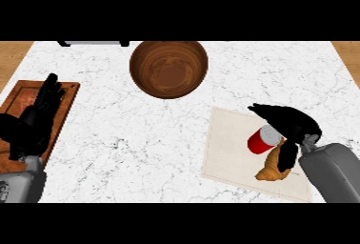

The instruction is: Pick the can from the placemat and place it in the bowl

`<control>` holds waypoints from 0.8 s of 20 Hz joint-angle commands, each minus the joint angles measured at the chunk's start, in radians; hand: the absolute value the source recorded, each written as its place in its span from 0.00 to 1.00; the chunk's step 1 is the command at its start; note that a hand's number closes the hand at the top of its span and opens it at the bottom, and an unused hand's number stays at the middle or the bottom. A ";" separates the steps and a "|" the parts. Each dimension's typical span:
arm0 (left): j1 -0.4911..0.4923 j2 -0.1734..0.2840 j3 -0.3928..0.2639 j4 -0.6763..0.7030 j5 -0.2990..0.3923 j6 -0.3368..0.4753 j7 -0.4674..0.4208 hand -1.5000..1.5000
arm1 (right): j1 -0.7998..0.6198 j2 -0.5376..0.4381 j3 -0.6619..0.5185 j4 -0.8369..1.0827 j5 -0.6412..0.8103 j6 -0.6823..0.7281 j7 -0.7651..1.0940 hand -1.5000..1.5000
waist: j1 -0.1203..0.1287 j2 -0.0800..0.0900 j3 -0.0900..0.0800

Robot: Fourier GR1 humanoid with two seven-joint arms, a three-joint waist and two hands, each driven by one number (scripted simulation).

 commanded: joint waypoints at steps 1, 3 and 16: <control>0.007 0.040 0.061 -0.044 0.043 -0.069 0.038 0.50 | 0.002 0.023 -0.024 0.015 0.043 0.028 -0.014 0.00 | 0.001 -0.001 0.000; 0.029 -0.006 0.026 -0.043 0.007 -0.040 0.008 0.50 | -0.033 0.036 -0.045 0.071 0.025 0.079 -0.030 1.00 | 0.002 0.000 0.000; -0.017 -0.039 0.045 0.005 -0.026 -0.041 0.007 0.50 | -0.061 0.157 -0.029 0.282 0.174 -0.153 -0.203 1.00 | 0.001 0.001 0.000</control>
